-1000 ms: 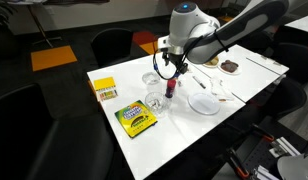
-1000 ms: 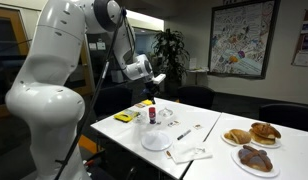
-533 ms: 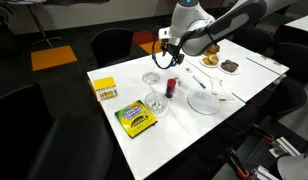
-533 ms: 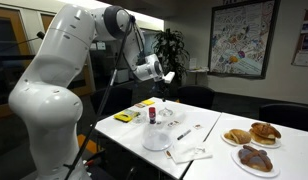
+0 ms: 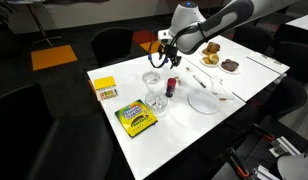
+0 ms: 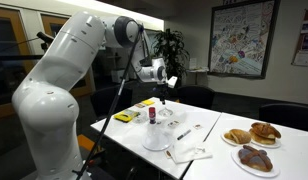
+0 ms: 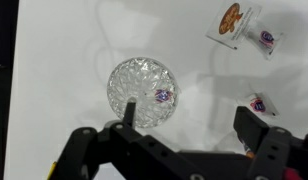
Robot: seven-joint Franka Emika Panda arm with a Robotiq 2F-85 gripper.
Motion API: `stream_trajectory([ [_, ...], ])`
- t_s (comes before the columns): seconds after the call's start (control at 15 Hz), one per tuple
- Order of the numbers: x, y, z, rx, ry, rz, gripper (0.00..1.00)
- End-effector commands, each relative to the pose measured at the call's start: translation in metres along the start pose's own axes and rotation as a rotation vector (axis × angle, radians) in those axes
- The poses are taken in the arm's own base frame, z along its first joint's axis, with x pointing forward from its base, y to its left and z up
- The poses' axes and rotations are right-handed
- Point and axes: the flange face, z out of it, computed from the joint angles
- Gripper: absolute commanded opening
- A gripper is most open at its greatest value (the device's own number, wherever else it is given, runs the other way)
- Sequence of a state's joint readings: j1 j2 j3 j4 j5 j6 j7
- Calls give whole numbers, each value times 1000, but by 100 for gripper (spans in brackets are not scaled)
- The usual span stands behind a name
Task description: Put the lid on the glass bowl
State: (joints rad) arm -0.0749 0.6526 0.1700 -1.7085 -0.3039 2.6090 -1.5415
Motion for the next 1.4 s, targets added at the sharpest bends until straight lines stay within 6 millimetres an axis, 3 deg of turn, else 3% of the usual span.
stream_trajectory([
  [0.0, 0, 4, 8, -19, 12, 13, 100],
  [0.47, -3, 24, 45, -28, 33, 146, 100],
  [0.93, 17, 55, 67, -43, 77, 192, 100],
  [1.33, 13, 62, 84, 28, 108, 299, 100],
])
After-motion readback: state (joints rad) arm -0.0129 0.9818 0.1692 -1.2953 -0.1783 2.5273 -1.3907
